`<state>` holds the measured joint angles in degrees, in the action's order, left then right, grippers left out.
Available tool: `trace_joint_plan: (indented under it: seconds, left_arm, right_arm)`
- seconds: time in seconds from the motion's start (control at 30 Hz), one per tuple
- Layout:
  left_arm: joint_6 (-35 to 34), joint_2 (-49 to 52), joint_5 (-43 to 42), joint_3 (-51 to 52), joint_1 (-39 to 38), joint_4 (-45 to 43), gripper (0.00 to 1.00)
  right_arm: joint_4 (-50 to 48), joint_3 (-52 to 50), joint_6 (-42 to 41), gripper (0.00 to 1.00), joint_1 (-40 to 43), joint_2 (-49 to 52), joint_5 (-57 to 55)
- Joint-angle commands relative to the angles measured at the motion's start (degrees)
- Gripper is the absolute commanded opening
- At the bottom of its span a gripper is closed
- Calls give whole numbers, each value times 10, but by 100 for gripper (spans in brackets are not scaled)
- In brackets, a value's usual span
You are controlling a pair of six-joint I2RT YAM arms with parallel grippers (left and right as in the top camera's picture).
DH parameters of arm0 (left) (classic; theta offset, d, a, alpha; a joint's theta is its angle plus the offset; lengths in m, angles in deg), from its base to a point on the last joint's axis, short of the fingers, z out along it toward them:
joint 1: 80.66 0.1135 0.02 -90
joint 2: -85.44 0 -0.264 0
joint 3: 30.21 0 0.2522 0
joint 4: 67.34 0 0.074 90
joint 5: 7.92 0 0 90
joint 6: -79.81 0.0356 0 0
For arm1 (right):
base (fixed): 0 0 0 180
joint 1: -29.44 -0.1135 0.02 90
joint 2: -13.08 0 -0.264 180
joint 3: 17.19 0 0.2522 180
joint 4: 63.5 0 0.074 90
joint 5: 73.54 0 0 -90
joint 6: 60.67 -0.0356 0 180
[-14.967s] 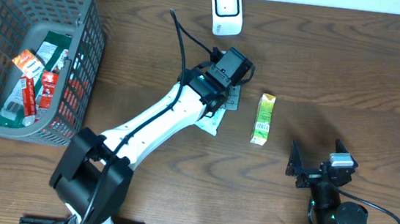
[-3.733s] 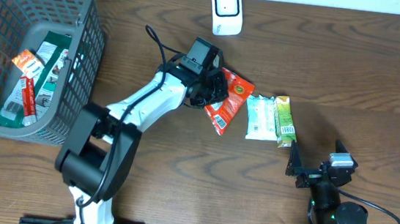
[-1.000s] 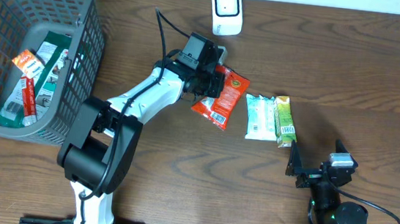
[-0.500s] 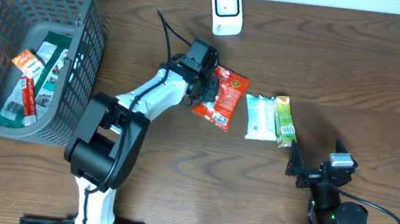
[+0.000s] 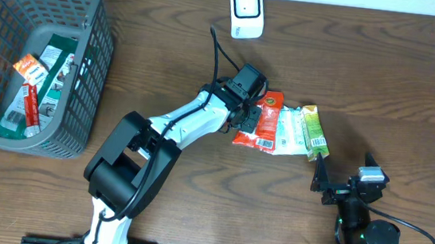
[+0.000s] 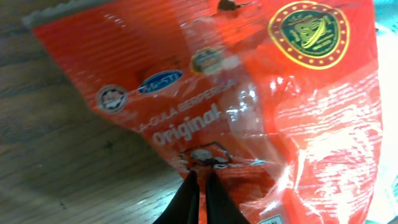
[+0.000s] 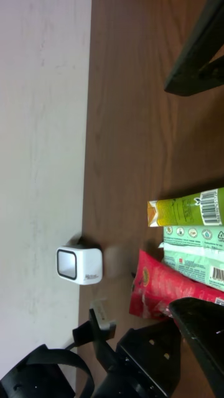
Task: Scan the item barcode
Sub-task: 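Push the red bag against the wipe pack and release it, then move the left gripper back over the basket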
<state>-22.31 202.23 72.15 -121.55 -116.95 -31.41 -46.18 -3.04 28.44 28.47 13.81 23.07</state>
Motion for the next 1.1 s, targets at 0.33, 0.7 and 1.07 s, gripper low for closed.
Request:
trace_joint_plan:
  seconds: [0.33, 0.7, 1.07]
  left_arm:
    - [5, -106, 21, -1, 1, 6, 13]
    - [5, -36, 21, -1, 1, -49, 13]
    - [5, 2, 21, -1, 1, -63, 13]
  right_arm:
    - [2, -1, -8, 99, 6, -2, -1]
    - [2, -1, -8, 99, 6, -2, -1]
    - [2, -1, -8, 99, 6, -2, -1]
